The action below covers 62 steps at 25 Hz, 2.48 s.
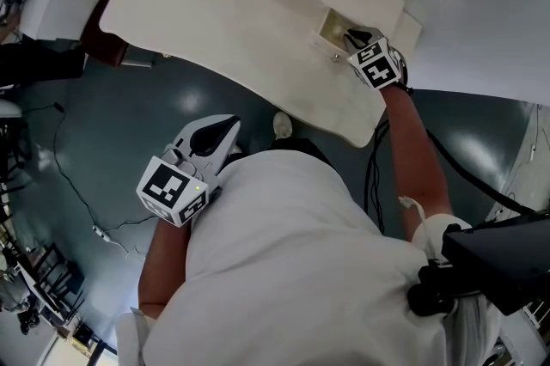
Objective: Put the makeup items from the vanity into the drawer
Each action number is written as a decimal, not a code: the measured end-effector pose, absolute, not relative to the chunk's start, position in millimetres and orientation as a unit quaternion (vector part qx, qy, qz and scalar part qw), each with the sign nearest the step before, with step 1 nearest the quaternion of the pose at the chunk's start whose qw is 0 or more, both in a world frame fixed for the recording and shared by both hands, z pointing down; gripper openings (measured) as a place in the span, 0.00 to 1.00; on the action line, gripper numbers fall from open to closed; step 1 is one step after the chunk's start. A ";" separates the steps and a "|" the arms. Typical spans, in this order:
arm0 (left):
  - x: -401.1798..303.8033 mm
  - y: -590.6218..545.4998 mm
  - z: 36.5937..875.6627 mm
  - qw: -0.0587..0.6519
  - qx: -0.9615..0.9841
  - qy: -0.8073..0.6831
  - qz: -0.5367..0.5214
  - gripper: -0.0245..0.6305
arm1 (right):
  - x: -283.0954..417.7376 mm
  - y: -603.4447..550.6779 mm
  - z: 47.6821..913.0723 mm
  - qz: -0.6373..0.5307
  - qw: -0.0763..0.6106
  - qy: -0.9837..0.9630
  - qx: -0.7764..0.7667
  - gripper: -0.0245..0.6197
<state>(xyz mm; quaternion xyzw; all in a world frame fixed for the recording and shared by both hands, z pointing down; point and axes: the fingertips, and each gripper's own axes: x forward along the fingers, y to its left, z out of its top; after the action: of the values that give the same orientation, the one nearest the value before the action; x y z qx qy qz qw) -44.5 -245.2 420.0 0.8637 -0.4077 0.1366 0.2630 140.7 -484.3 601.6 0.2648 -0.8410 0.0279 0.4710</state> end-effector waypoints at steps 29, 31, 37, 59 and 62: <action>-129.9 -124.2 406.7 0.220 0.921 -0.294 0.129 0.04 | 41.2 -230.0 510.1 0.103 0.338 -0.859 0.371 0.04; -134.3 -111.7 406.1 0.217 0.924 -0.286 0.129 0.04 | 30.8 -203.9 506.8 0.103 0.331 -0.863 0.369 0.04; -145.6 -73.1 413.6 0.212 0.932 -0.264 0.131 0.04 | 5.4 -134.3 504.9 0.103 0.321 -0.866 0.369 0.04; -176.0 3.8 416.2 0.204 0.936 -0.254 0.131 0.04 | -68.5 -26.2 484.0 0.093 0.294 -0.892 0.331 0.04; -178.9 8.5 414.5 0.203 0.936 -0.256 0.130 0.04 | -74.1 -23.0 480.5 0.088 0.296 -0.893 0.326 0.04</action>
<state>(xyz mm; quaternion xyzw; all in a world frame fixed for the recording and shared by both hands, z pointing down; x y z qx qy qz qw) -178.9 8.5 414.5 0.9361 -0.2560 0.1302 0.2029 -74.1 -23.0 480.5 0.3265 -0.8934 0.0879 0.2960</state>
